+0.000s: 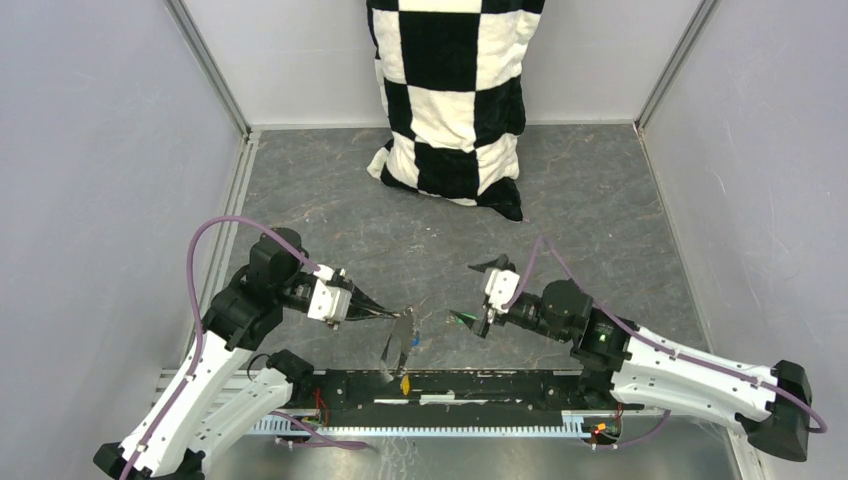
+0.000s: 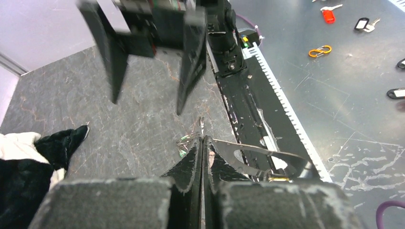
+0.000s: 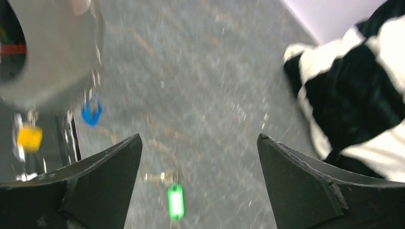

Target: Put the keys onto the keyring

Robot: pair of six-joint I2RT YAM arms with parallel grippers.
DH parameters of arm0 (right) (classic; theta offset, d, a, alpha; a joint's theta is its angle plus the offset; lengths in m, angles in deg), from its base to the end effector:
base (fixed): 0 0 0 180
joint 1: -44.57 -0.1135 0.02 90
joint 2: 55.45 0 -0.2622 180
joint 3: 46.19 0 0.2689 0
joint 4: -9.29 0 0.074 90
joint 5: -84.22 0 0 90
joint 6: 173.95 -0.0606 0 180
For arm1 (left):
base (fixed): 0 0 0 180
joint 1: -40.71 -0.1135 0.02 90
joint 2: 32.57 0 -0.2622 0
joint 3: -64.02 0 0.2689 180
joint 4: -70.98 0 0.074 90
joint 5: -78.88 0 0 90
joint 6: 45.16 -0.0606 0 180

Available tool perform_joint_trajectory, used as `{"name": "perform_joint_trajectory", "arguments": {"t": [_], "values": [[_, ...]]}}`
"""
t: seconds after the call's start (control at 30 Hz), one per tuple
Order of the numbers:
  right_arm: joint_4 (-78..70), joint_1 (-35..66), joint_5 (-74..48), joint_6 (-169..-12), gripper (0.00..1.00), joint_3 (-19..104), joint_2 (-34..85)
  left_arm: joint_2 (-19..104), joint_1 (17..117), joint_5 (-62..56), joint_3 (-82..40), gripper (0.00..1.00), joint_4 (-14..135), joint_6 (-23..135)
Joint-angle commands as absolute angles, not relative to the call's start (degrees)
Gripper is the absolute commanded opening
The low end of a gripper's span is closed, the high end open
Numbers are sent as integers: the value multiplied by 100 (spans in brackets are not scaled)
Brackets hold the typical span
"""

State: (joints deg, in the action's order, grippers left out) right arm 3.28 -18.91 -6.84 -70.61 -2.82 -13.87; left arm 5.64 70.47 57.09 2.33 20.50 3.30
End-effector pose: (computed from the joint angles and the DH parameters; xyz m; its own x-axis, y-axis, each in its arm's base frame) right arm 0.1003 0.2035 0.2860 0.1763 -0.1633 -0.9707 -0.8861 0.4031 -0.2288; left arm 0.0993 -0.1216 0.3390 0.3035 0.1100 -0.9465 0.9369 -0.2156 0.2753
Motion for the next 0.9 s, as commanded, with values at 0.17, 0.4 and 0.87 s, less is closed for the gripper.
{"name": "perform_joint_trajectory", "arguments": {"t": [0.17,0.4,0.87], "values": [[1372,-1552,-1046,-6885,71,-1874,-1043,540,7060,6065,132,2,2323,636],[1883,-921,-1669,-6708,62,-1737,164,439,7065,6042,131,2,2298,679],[2160,-870,-2389,-6126,54,-1329,1752,385,7060,6117,-26,2,2276,762]]}}
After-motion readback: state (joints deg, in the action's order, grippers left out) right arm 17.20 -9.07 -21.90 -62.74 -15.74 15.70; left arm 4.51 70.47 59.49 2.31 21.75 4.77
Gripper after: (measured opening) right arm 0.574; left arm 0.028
